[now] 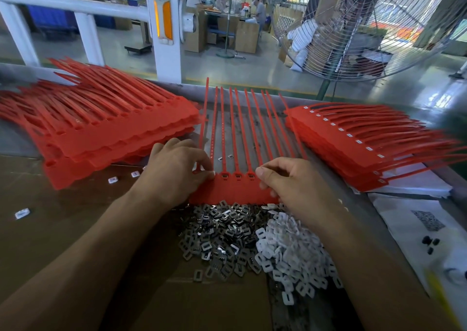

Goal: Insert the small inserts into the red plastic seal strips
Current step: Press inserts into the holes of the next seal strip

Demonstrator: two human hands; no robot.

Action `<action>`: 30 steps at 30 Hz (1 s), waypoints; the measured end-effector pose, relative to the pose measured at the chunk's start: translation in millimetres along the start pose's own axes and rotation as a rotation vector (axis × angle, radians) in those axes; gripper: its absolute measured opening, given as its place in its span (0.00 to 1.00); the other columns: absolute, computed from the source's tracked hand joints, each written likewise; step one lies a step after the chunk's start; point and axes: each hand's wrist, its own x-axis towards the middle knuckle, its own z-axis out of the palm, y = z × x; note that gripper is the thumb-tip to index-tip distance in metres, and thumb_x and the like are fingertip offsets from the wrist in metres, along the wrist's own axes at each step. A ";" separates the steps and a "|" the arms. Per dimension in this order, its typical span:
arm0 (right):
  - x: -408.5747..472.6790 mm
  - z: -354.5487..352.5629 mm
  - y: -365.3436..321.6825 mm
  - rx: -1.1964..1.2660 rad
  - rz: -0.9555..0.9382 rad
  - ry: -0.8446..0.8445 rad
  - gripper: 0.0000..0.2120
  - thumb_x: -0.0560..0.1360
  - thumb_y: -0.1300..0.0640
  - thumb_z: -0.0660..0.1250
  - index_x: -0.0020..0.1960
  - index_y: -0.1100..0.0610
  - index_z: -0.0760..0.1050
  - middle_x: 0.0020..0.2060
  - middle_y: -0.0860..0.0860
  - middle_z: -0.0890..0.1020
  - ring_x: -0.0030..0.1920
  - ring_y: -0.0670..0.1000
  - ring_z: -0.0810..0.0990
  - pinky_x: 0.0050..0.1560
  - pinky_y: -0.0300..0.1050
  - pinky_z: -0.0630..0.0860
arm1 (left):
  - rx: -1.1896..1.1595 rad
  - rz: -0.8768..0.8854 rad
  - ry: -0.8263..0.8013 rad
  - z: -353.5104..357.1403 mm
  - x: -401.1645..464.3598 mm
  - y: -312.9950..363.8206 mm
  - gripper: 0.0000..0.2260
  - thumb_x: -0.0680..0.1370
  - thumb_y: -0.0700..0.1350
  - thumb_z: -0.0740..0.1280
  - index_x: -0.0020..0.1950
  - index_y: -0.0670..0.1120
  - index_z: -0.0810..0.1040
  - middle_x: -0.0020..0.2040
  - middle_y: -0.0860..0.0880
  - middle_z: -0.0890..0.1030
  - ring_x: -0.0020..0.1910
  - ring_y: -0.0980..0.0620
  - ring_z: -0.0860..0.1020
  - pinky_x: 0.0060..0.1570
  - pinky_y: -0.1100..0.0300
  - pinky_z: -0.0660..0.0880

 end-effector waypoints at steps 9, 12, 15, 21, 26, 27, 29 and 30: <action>1.9 1.7 2.7 -0.022 0.003 -0.021 0.06 0.81 0.45 0.68 0.50 0.45 0.83 0.40 0.36 0.85 0.39 0.34 0.82 0.44 0.39 0.73 | -0.001 0.009 -0.013 -2.6 0.3 -0.5 0.05 0.77 0.55 0.71 0.52 0.60 0.84 0.55 0.59 0.79 0.59 0.53 0.69 0.62 0.52 0.60; 2.1 1.2 2.6 -0.029 0.005 -0.031 0.06 0.81 0.45 0.68 0.49 0.45 0.82 0.40 0.37 0.85 0.39 0.35 0.82 0.44 0.40 0.74 | 0.011 0.038 0.008 -4.1 -0.5 -0.9 0.06 0.78 0.51 0.71 0.52 0.61 0.84 0.56 0.59 0.79 0.60 0.53 0.69 0.63 0.51 0.60; 1.2 0.6 1.9 -0.036 0.009 -0.043 0.06 0.81 0.44 0.68 0.48 0.44 0.82 0.40 0.36 0.85 0.40 0.36 0.82 0.44 0.40 0.74 | 0.038 0.086 0.002 -5.0 -0.1 -3.1 0.11 0.79 0.45 0.70 0.51 0.63 0.85 0.55 0.61 0.80 0.59 0.54 0.70 0.60 0.54 0.59; 1.7 2.4 1.4 -0.055 0.011 -0.050 0.06 0.81 0.44 0.69 0.48 0.44 0.82 0.40 0.38 0.85 0.38 0.38 0.83 0.41 0.39 0.75 | 0.076 0.126 -0.015 -3.2 1.3 -8.3 0.19 0.75 0.38 0.71 0.51 0.66 0.85 0.52 0.65 0.80 0.58 0.57 0.71 0.52 0.58 0.54; 1.4 0.8 2.1 -0.033 0.010 -0.060 0.06 0.81 0.45 0.69 0.49 0.45 0.82 0.40 0.39 0.86 0.38 0.38 0.83 0.42 0.39 0.78 | 0.124 0.122 -0.045 -3.2 2.3 -4.5 0.19 0.76 0.40 0.71 0.52 0.67 0.84 0.55 0.65 0.79 0.59 0.57 0.70 0.49 0.60 0.52; 1.4 0.3 1.7 -0.039 0.007 -0.061 0.06 0.81 0.45 0.69 0.48 0.45 0.82 0.40 0.39 0.86 0.38 0.37 0.83 0.41 0.38 0.77 | 0.131 0.118 -0.048 -3.5 1.9 -3.2 0.20 0.76 0.40 0.70 0.52 0.67 0.84 0.55 0.65 0.79 0.59 0.57 0.70 0.49 0.60 0.52; 1.4 -0.7 1.2 -0.043 -0.003 -0.059 0.06 0.81 0.45 0.69 0.48 0.45 0.82 0.40 0.40 0.86 0.38 0.37 0.82 0.36 0.31 0.75 | 0.166 0.124 -0.056 -4.1 1.6 1.0 0.20 0.75 0.39 0.69 0.53 0.65 0.83 0.56 0.63 0.78 0.59 0.57 0.69 0.49 0.60 0.52; 1.6 -1.1 1.0 -0.039 -0.008 -0.056 0.06 0.81 0.46 0.69 0.48 0.46 0.83 0.40 0.40 0.86 0.38 0.37 0.82 0.33 0.29 0.74 | 0.187 0.130 -0.063 -4.7 2.1 3.3 0.19 0.75 0.39 0.68 0.54 0.64 0.83 0.57 0.62 0.78 0.59 0.57 0.69 0.49 0.60 0.52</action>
